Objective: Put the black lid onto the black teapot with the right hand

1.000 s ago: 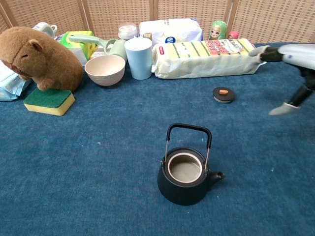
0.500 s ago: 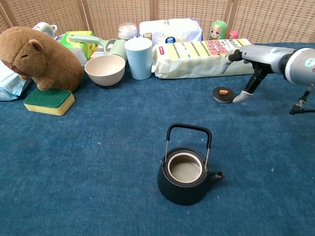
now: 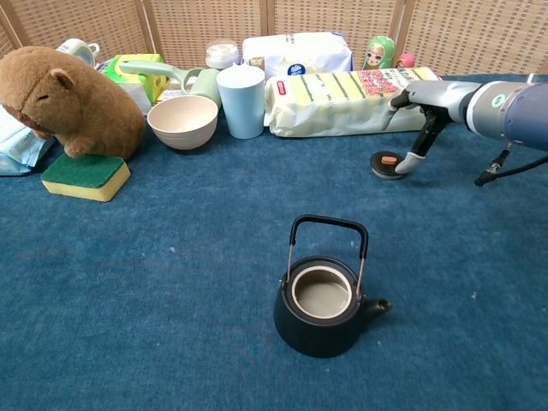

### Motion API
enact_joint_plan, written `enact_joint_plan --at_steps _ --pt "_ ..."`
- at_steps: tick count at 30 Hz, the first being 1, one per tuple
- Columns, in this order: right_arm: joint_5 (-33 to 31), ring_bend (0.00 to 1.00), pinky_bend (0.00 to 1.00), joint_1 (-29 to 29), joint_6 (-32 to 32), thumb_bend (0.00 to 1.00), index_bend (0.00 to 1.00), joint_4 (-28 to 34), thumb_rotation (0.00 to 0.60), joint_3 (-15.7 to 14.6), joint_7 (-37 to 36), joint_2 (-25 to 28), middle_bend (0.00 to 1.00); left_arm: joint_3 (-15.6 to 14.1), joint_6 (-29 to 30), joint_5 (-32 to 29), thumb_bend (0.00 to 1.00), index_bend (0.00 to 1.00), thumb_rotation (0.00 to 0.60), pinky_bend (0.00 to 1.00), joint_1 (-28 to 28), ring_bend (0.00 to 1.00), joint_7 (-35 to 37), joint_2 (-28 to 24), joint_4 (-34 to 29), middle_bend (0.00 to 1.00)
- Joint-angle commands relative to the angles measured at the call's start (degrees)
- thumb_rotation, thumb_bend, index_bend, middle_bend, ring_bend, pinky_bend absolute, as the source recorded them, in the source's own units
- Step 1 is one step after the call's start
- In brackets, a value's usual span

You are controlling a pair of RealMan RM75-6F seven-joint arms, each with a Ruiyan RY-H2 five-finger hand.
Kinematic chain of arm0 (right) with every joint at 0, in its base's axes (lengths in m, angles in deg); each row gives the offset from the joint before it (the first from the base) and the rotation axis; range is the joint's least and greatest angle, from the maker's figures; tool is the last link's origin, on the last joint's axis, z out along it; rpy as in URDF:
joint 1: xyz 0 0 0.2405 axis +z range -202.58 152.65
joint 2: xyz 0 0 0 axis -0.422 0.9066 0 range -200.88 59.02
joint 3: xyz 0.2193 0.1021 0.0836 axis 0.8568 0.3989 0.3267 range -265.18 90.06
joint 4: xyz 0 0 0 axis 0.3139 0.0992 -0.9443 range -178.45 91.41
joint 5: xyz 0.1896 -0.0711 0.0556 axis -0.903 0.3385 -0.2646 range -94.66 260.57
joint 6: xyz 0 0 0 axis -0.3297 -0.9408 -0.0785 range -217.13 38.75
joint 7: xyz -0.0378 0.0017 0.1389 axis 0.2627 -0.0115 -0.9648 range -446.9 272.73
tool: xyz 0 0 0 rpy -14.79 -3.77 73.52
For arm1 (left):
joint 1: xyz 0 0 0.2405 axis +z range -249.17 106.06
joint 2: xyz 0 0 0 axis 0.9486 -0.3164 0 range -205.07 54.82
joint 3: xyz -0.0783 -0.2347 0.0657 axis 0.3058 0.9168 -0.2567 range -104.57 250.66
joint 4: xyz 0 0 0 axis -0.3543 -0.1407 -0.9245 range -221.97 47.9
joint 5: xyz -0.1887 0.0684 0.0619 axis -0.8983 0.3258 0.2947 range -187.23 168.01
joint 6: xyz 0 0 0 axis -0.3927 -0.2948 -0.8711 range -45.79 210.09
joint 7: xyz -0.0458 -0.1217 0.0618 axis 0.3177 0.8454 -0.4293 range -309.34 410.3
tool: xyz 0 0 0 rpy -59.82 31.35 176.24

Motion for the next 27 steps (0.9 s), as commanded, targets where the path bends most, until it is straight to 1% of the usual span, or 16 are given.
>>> enact_joint_plan --at_steps 1,15,23,27 --pt "-0.92 0.0 0.0 0.72 -0.28 0.06 0.28 -0.95 0.6 -0.81 0.5 -0.54 0.0 0.1 -0.25 -0.25 0.07 0.0 0.6 0.0 -0.13 0.0 -0.14 -0.02 -0.11 0.0" --pt "-2.39 0.0 0.0 2.3 0.11 0.08 0.3 -3.58 0.6 -3.07 0.76 -2.49 0.0 0.11 -0.02 -0.14 0.07 0.0 0.6 0.0 0.1 0.0 0.74 -0.23 0.03 0.0" --pt "-1.98 0.0 0.0 2.93 0.59 0.1 0.37 -5.9 0.6 -3.62 0.42 -3.88 0.0 0.16 -0.15 -0.05 0.07 0.0 0.6 0.0 0.04 0.0 1.2 -0.31 0.2 0.0" --pt "-1.3 0.0 0.0 2.93 0.82 0.11 0.38 -6.86 0.6 -3.79 -0.1 -4.38 0.0 0.17 -0.19 -0.12 0.07 0.0 0.6 0.0 0.06 0.0 1.31 -0.34 0.2 0.0"
